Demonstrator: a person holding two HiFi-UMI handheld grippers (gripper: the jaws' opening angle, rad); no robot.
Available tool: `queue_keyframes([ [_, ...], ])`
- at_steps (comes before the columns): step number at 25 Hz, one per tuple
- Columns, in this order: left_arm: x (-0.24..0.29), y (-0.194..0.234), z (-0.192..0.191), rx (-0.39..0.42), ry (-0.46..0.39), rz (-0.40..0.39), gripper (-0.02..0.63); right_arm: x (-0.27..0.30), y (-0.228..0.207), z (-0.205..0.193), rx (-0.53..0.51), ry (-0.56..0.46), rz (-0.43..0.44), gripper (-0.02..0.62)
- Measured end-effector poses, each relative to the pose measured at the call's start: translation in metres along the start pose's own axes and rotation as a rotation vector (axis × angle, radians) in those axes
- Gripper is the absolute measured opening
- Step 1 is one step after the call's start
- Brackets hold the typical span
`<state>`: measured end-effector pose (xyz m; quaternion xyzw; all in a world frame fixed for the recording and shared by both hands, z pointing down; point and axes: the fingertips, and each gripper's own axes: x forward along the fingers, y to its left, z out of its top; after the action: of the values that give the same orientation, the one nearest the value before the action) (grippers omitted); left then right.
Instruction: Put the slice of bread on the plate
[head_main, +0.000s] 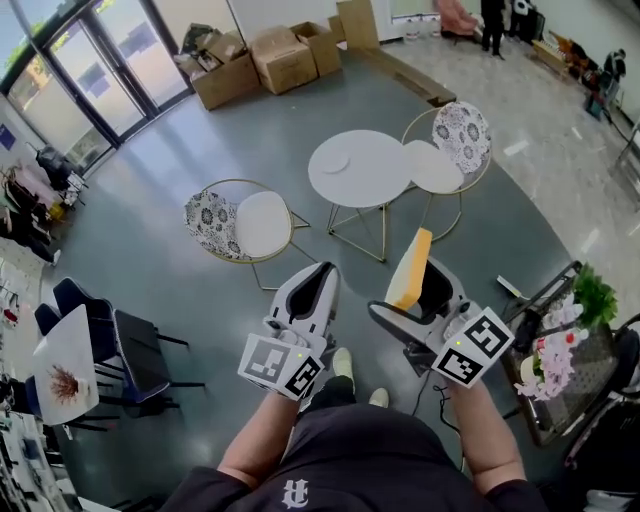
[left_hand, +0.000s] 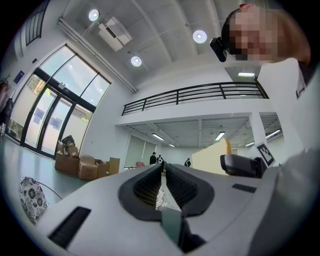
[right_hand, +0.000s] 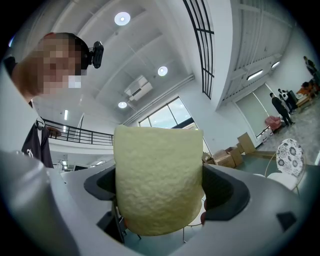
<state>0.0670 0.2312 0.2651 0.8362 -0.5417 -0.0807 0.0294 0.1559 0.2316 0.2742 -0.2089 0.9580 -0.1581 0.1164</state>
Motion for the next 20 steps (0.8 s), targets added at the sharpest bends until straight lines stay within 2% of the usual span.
queue_keyframes([
  [9,0.059,0.073,-0.011,-0.006,-0.012,-0.006,0.035,0.072,-0.059,-0.003,-0.009,0.033,-0.025,0.499],
  [20,0.164,0.204,-0.021,0.018,0.019,-0.045,0.034,0.193,-0.157,-0.001,-0.019,0.050,-0.089,0.499],
])
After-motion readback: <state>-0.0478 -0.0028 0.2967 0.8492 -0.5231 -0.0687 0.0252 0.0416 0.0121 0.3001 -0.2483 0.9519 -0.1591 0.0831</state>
